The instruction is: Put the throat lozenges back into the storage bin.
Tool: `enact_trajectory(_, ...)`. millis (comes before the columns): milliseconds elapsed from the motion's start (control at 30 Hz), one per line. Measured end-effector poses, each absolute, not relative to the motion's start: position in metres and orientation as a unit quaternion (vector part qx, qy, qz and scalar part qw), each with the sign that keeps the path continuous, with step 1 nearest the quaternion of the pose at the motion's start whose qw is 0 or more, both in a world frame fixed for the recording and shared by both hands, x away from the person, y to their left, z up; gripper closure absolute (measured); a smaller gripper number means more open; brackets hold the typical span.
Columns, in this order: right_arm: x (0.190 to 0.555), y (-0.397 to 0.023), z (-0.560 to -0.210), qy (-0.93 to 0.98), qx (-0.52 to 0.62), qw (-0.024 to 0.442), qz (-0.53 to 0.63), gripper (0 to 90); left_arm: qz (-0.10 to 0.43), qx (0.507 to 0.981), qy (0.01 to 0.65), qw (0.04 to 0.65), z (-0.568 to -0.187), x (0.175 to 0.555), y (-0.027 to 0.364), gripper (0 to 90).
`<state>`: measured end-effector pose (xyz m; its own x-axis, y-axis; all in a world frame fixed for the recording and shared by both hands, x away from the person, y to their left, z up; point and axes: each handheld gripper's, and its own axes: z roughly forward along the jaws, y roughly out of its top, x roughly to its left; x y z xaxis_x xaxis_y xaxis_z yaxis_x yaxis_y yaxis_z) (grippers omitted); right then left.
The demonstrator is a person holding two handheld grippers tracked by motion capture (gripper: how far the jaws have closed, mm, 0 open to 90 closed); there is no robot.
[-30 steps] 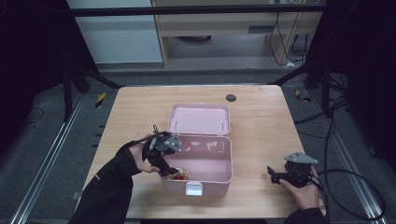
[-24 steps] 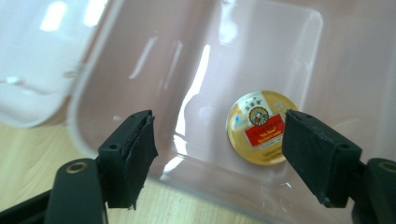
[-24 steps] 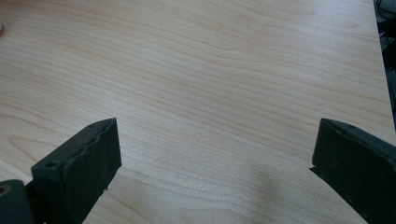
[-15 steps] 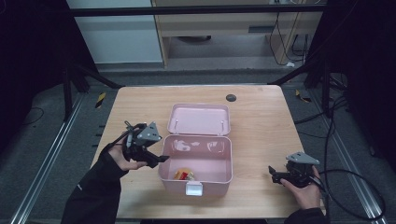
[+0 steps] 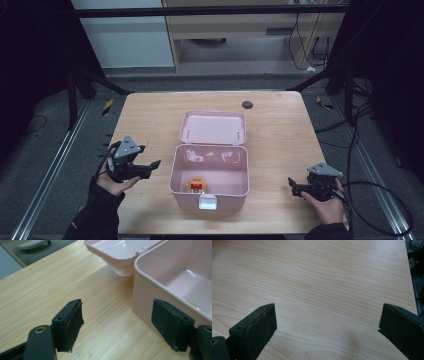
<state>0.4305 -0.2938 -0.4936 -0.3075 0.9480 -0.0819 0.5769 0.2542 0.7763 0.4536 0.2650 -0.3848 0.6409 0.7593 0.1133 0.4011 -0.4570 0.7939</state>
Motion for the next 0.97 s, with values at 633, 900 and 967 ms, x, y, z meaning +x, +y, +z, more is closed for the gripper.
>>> enact_trajectory(633,0.428,-0.296,-0.496,0.737,0.518,0.286,0.326,1.7,0.272,0.738,0.488,0.379,-0.443,0.443,0.299,21.7)
enact_trajectory(900,0.427,-0.297,-0.497,0.738,0.518,0.286,0.324,1.7,0.282,0.72,0.528,0.351,-0.465,0.447,0.318,19.5)
enact_trajectory(967,0.427,-0.297,-0.497,0.738,0.518,0.286,0.323,1.7,0.28,0.717,0.537,0.346,-0.47,0.448,0.322,18.8)
